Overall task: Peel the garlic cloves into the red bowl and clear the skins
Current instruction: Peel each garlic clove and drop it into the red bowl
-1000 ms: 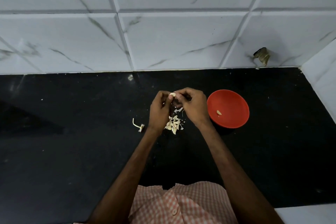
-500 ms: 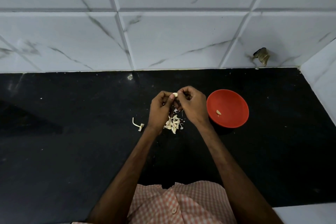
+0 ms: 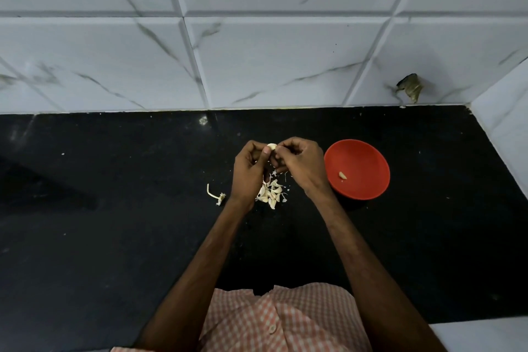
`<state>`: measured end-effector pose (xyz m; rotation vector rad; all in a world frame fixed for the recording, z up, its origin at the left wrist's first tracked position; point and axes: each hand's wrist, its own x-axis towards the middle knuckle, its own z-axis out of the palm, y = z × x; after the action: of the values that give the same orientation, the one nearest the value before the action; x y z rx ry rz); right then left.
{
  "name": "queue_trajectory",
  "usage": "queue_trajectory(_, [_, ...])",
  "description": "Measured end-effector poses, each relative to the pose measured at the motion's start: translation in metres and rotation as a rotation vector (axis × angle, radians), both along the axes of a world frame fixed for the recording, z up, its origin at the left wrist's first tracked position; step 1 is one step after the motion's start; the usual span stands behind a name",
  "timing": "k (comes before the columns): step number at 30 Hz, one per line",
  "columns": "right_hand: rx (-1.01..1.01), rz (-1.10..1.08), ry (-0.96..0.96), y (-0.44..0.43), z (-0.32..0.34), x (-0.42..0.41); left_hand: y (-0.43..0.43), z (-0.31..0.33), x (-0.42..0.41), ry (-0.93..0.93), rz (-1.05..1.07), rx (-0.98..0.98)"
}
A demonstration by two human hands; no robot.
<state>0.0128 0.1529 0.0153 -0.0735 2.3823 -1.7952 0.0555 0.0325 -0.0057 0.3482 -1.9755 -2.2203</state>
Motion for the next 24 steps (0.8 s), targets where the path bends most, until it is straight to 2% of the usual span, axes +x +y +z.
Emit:
queue_trajectory(9, [0.02,0.04,0.014,0.005,0.003,0.002,-0.01,-0.004,-0.002,0.021,-0.071,-0.184])
queue_trajectory(16, [-0.002,0.044,-0.022,0.005,0.0,-0.001,-0.014,-0.003,0.0,0.006,-0.112,-0.153])
queue_trajectory(24, [-0.074,0.074,-0.042,0.004,-0.001,-0.004,-0.007,-0.005,-0.001,0.004,-0.075,-0.385])
